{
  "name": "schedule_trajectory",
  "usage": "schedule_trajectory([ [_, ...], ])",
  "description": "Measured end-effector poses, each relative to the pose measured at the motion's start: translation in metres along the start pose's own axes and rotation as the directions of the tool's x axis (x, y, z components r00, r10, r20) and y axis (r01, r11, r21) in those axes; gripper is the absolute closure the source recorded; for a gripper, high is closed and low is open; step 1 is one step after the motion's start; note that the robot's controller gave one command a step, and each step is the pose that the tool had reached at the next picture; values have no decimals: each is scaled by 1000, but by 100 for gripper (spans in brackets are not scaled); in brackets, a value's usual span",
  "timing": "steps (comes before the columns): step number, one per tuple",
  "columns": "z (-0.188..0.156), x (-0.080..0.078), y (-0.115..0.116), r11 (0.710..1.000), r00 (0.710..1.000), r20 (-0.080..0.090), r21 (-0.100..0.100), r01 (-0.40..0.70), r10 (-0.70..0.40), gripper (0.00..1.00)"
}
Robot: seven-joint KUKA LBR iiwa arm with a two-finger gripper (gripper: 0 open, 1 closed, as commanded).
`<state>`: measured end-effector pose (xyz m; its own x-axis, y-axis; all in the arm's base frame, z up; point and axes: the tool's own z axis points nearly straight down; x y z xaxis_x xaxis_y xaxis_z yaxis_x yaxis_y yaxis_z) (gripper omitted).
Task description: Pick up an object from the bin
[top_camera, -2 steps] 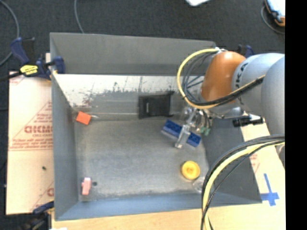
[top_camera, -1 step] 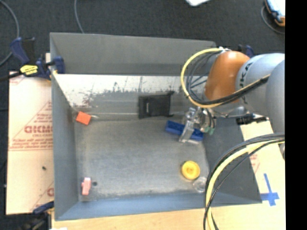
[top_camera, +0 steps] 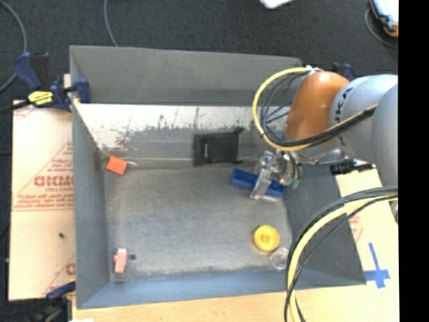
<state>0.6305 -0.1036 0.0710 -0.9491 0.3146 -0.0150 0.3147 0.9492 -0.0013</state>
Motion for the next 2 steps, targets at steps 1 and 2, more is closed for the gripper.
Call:
schedule_trajectory([
  [1, -4, 1, 0, 1000, 1000, -4, 1, 0, 0, 100],
  [2, -20, 2, 0, 1000, 1000, -6, 0, 0, 0, 100],
])
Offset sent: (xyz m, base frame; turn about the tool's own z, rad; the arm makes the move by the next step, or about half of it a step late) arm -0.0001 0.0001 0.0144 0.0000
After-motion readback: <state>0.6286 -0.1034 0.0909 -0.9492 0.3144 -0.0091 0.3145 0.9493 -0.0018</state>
